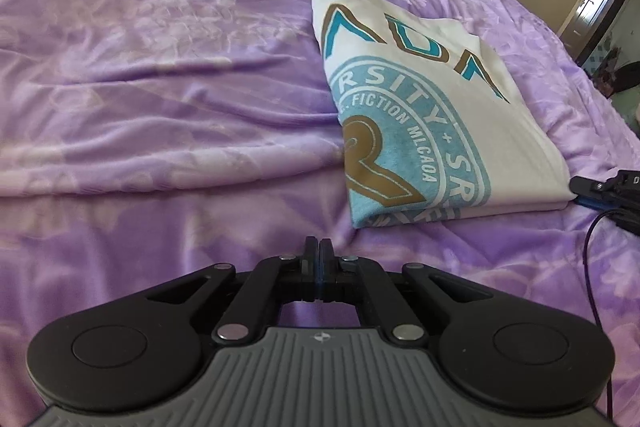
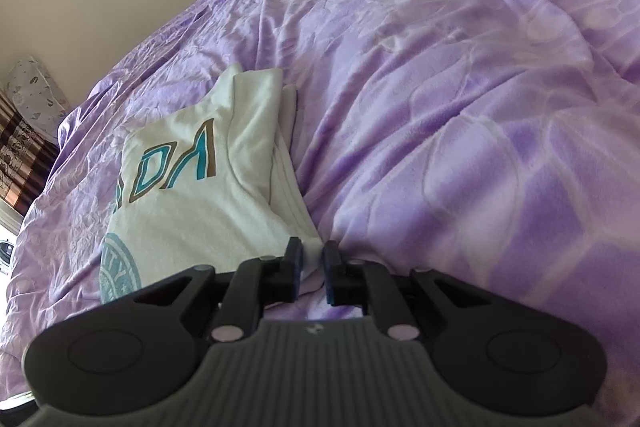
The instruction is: Fold small clothes
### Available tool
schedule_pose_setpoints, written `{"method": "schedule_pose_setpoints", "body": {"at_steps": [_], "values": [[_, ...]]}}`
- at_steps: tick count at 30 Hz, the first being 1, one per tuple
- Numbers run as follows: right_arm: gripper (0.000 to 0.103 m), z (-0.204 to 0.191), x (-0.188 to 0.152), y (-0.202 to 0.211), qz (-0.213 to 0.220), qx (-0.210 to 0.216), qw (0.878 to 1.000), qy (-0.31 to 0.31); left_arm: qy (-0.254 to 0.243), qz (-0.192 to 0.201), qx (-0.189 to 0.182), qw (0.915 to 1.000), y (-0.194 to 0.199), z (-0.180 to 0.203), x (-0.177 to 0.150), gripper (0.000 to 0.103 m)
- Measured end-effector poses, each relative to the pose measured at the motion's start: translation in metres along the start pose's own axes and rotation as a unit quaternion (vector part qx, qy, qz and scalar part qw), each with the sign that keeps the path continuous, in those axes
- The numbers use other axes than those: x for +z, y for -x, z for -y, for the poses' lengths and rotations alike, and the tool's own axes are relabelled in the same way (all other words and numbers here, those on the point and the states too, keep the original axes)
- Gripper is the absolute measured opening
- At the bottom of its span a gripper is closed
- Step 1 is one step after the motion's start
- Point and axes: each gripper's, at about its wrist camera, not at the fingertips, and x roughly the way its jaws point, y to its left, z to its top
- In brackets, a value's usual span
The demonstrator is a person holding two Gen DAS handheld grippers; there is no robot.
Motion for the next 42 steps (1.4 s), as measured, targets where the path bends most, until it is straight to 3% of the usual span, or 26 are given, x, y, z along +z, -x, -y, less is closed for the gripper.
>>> {"method": "schedule_pose_setpoints", "body": {"at_steps": [2, 4, 6, 9, 16, 22, 25, 30, 35, 39, 41, 42], "values": [[0.006, 0.0, 0.001, 0.01, 0.012, -0.005, 1.0, -0.001, -0.002, 0.011, 0.002, 0.9999, 0.008, 0.0, 0.004, 0.0], [0.017, -0.002, 0.002, 0.022, 0.037, -0.012, 0.999, 0.003, 0.0, 0.032, 0.004, 0.9995, 0.017, 0.0, 0.009, 0.002], [0.021, -0.004, 0.006, 0.031, 0.055, -0.011, 0.998, 0.008, 0.012, 0.054, -0.001, 0.9984, 0.024, -0.003, 0.016, 0.004], [0.022, -0.014, 0.012, 0.038, 0.08, -0.001, 0.996, 0.033, 0.03, 0.073, -0.016, 0.9968, 0.028, -0.005, 0.031, 0.004], [0.022, -0.066, 0.017, 0.018, 0.103, 0.022, 0.982, 0.157, 0.033, 0.098, -0.041, 0.9938, 0.013, 0.005, 0.062, 0.004], [0.022, -0.085, 0.025, -0.013, 0.103, 0.024, 0.974, 0.201, 0.037, 0.086, -0.061, 0.9937, -0.021, 0.01, 0.079, 0.004], [0.021, -0.078, 0.024, -0.031, 0.094, 0.003, 0.976, 0.198, 0.03, 0.076, -0.062, 0.9947, -0.04, 0.013, 0.077, 0.005], [0.021, -0.054, 0.018, -0.069, 0.034, -0.029, 0.985, 0.168, 0.015, 0.062, -0.056, 0.9964, -0.061, 0.012, 0.068, 0.009], [0.019, -0.053, 0.013, -0.084, 0.015, -0.046, 0.983, 0.175, -0.024, 0.054, -0.034, 0.9977, -0.073, 0.02, 0.06, 0.009], [0.019, -0.048, 0.016, -0.082, 0.013, -0.04, 0.986, 0.16, -0.038, 0.061, -0.024, 0.9971, -0.063, 0.026, 0.06, 0.009], [0.02, -0.044, 0.021, -0.073, 0.017, -0.027, 0.99, 0.136, -0.034, 0.069, -0.027, 0.9967, -0.053, 0.025, 0.065, 0.013], [0.025, -0.041, 0.024, -0.068, 0.023, -0.017, 0.992, 0.122, -0.028, 0.073, -0.033, 0.9964, -0.049, 0.022, 0.067, 0.02]]}}
